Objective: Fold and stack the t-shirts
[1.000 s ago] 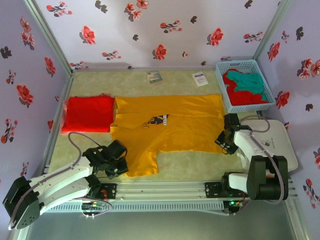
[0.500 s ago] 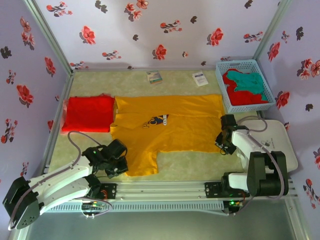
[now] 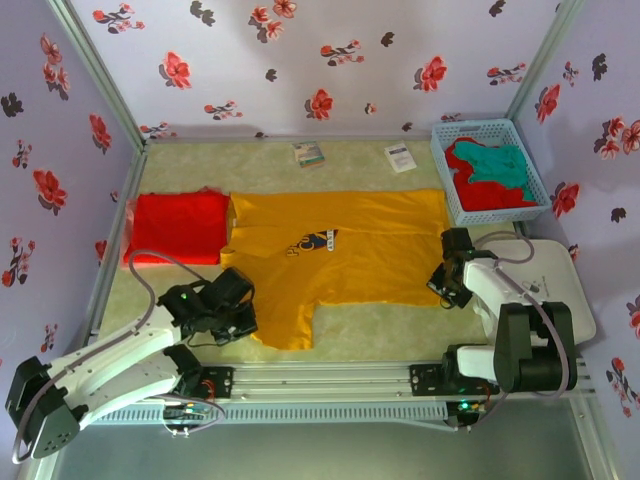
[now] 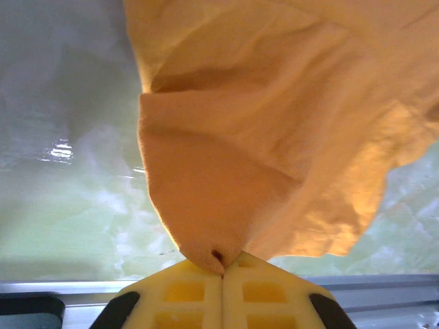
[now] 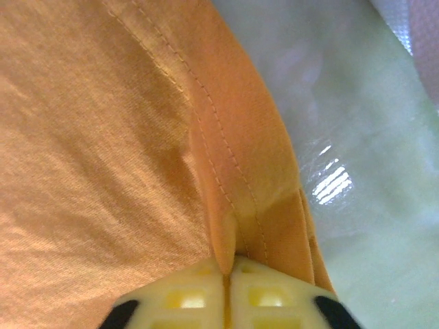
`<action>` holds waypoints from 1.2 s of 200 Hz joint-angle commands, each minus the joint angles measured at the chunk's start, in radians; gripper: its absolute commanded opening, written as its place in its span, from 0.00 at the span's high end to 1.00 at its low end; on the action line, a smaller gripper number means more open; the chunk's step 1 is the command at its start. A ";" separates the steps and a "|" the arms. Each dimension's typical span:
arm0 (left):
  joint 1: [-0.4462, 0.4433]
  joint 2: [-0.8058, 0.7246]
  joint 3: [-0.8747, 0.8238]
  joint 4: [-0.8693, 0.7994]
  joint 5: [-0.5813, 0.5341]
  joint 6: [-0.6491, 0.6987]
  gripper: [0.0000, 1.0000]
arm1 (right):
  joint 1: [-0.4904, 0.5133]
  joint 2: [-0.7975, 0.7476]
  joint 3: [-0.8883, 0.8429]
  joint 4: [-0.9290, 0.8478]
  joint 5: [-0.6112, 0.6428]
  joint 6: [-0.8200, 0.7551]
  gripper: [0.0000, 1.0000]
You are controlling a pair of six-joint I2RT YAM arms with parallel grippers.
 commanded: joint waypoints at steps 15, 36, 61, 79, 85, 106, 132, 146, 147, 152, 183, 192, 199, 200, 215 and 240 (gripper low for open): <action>0.056 0.006 0.111 -0.061 -0.037 0.084 1.00 | 0.005 0.009 0.056 -0.080 -0.016 -0.033 0.97; 0.113 0.025 0.174 -0.068 -0.031 0.146 1.00 | 0.005 0.016 0.096 -0.099 -0.014 -0.053 0.96; 0.196 0.059 0.262 -0.096 -0.022 0.227 1.00 | 0.005 0.044 0.156 -0.108 -0.030 -0.069 0.95; 0.250 0.087 0.310 -0.080 -0.006 0.275 1.00 | 0.005 0.082 0.197 -0.119 -0.043 -0.084 0.95; 0.265 0.100 0.330 -0.079 0.000 0.294 1.00 | 0.005 0.093 0.208 -0.121 -0.045 -0.091 0.95; 0.312 0.172 0.418 -0.080 0.014 0.362 1.00 | 0.005 0.148 0.271 -0.134 -0.056 -0.110 0.95; 0.359 0.260 0.525 -0.080 0.017 0.438 1.00 | 0.001 0.203 0.339 -0.145 -0.057 -0.130 0.95; 0.396 0.298 0.566 -0.080 0.024 0.473 1.00 | -0.003 0.232 0.367 -0.143 -0.065 -0.138 0.94; 0.399 0.302 0.568 -0.080 0.024 0.475 1.00 | -0.003 0.233 0.370 -0.144 -0.066 -0.139 0.94; 0.414 0.316 0.581 -0.079 0.028 0.487 1.00 | -0.006 0.246 0.383 -0.146 -0.069 -0.145 0.94; 0.474 0.397 0.647 -0.080 0.052 0.543 1.00 | -0.027 0.321 0.468 -0.162 -0.084 -0.170 0.94; 0.484 0.421 0.664 -0.080 0.053 0.557 1.00 | -0.030 0.345 0.493 -0.164 -0.092 -0.179 0.93; 0.492 0.440 0.679 -0.079 0.052 0.568 1.00 | -0.033 0.366 0.513 -0.170 -0.100 -0.187 0.92; 0.492 0.442 0.679 -0.079 0.052 0.569 1.00 | -0.033 0.370 0.517 -0.170 -0.101 -0.188 0.92; 0.508 0.484 0.702 -0.079 0.057 0.588 1.00 | -0.036 0.415 0.562 -0.182 -0.117 -0.204 0.91; 0.521 0.539 0.728 -0.037 0.058 0.611 1.00 | -0.038 0.476 0.627 -0.190 -0.121 -0.211 0.91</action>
